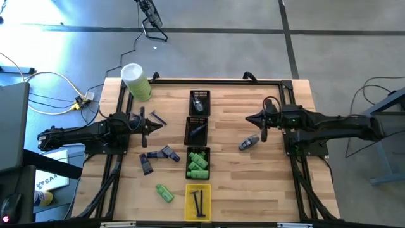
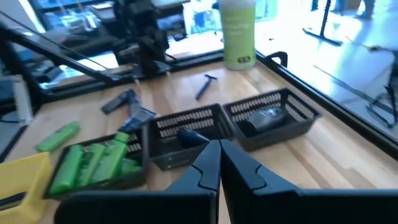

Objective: Pick & Place Travel size toiletries
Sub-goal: Put the dark blue shave butter bottle into the center black bin

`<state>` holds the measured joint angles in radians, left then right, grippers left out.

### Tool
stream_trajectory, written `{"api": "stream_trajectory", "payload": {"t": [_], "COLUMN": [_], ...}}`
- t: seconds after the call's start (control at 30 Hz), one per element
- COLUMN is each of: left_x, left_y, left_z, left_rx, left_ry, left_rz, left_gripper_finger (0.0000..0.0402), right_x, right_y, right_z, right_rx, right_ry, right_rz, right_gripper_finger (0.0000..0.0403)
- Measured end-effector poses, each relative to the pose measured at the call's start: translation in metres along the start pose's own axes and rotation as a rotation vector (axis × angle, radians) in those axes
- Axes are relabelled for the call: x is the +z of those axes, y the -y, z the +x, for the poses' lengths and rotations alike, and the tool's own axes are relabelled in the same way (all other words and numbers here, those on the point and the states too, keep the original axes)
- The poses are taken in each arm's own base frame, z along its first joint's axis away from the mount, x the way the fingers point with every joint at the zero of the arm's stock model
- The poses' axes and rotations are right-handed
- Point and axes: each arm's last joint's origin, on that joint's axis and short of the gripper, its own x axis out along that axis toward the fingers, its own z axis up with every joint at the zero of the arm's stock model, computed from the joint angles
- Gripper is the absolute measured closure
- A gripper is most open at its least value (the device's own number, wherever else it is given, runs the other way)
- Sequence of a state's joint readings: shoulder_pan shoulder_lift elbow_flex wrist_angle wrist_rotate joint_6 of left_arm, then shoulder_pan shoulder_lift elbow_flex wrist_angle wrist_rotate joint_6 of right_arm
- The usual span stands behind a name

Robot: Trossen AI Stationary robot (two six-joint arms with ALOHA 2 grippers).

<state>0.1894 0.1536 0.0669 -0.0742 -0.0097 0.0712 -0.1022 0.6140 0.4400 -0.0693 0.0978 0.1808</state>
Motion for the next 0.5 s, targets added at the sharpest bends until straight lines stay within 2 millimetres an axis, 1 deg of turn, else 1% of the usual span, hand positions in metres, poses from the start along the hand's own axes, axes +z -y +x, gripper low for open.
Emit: {"api": "stream_trajectory", "payload": {"t": [0.1, 0.17, 0.5], "left_x": [0.0, 0.0, 0.0], "left_y": [0.0, 0.0, 0.0], "left_z": [0.0, 0.0, 0.0], "left_rx": [0.0, 0.0, 0.001], "left_ry": [-0.001, -0.001, -0.003], "left_rz": [-0.124, -0.172, -0.181], "left_gripper_finger": [0.0396, 0.0396, 0.0396], "right_x": [0.0, 0.0, -0.003], "right_y": [-0.004, -0.006, -0.014], "right_z": [-0.005, -0.006, -0.009], "right_rx": [0.029, 0.036, 0.055], "right_ry": [0.006, 0.008, -0.001], "right_rz": [-0.016, -0.021, -0.066], "right_gripper_finger": [0.0401, 0.0401, 0.0401]}}
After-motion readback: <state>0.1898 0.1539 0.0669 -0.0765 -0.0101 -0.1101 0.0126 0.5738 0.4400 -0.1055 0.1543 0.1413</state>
